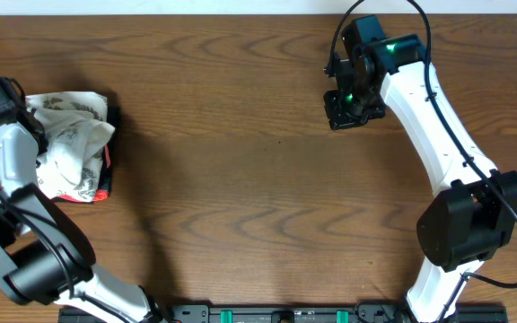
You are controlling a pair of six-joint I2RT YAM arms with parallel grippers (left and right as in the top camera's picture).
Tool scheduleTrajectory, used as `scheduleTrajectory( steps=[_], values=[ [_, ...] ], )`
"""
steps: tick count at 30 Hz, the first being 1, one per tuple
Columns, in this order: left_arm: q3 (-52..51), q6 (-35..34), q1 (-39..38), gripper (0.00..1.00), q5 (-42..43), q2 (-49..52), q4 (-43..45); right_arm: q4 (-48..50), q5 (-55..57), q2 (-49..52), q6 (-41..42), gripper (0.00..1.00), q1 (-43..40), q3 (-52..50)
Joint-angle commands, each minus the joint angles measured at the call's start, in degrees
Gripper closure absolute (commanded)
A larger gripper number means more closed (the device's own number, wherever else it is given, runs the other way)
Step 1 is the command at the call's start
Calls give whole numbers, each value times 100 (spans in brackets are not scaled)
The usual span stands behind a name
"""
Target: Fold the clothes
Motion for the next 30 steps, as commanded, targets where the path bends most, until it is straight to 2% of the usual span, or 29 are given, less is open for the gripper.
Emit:
scheduleTrajectory(
  steps=[1,7,10,11,12,15,17,18,20,21,22,28,30],
  values=[
    [-44,-76,48,31,219,225,-170,-15,11,46,-26,99,-22,-13],
    [2,-72,63,30,363,-192,-254,33,11,46,-28,99,-22,-13],
    [9,-74,63,26,767,-713,-247,175,13,33,-31,97,-22,-11],
    [7,-74,59,23,1056,-940,-251,264,13,7,-33,97,-22,-11],
    [7,-74,52,15,1360,-1130,-256,365,13,-31,-55,95,-22,-11],
    [7,-72,-28,9,1751,-1672,-254,745,13,-181,-57,94,-28,9],
    [7,-7,-125,6,1775,-2026,-260,1080,13,-302,-57,83,-50,31],
    [7,157,-197,6,1832,-2194,-249,1303,13,-372,-55,71,-76,31],
    [7,459,-363,5,1978,-2426,-208,1692,13,-463,-55,64,-138,31],
    [7,634,-483,5,2120,-2527,-184,1853,11,-520,-92,49,-179,31],
    [7,802,-623,5,2225,-2594,-164,1978,13,-562,-181,40,-234,31],
    [7,1731,-1633,4,2433,-2594,-302,2369,11,-634,42,17,-894,31],
    [7,2052,-2013,3,2430,-2564,-278,2406,15,-634,35,12,-1191,31]
  ],
)
